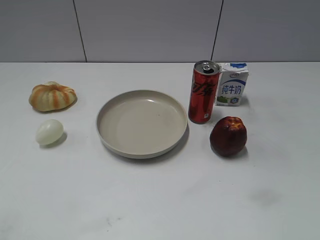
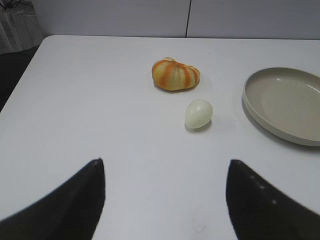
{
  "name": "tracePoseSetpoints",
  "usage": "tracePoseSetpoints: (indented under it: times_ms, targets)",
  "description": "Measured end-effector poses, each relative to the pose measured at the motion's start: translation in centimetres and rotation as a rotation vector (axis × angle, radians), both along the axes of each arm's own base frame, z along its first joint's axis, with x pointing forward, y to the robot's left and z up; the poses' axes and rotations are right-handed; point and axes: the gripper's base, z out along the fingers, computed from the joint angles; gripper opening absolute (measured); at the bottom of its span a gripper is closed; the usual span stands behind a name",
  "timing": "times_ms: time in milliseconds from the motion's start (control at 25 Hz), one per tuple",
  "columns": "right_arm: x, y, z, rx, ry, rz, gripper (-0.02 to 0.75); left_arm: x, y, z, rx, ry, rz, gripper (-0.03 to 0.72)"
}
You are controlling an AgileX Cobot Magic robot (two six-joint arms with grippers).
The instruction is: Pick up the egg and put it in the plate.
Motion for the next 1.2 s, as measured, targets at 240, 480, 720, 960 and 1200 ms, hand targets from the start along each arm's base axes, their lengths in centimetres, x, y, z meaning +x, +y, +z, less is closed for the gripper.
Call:
tracePoseSetpoints:
  times_ms: [240, 480, 720, 960, 1200]
  targets:
    - [0.0, 0.0, 0.0, 0.0, 0.0, 0.0, 0.447, 0.0, 0.0, 0.0, 0.0, 0.0, 0.0, 0.557]
    - [0.0, 0.0, 0.0, 0.0, 0.0, 0.0, 0.447, 0.0, 0.0, 0.1, 0.003, -0.007, 0.003, 0.557]
    - [0.0, 0.0, 0.0, 0.0, 0.0, 0.0, 0.447, 1.3, -0.2, 2.0, -0.024, -0.145, 0.003, 0.557]
    - [0.0, 0.0, 0.0, 0.0, 0.0, 0.0, 0.447, 7.7, -1.6, 2.7, -0.001, -0.038, -0.003, 0.557]
    - [0.0, 0.0, 0.0, 0.0, 0.0, 0.0, 0.447, 15.6, -3.2, -0.1, 0.084, 0.174, -0.036, 0.557]
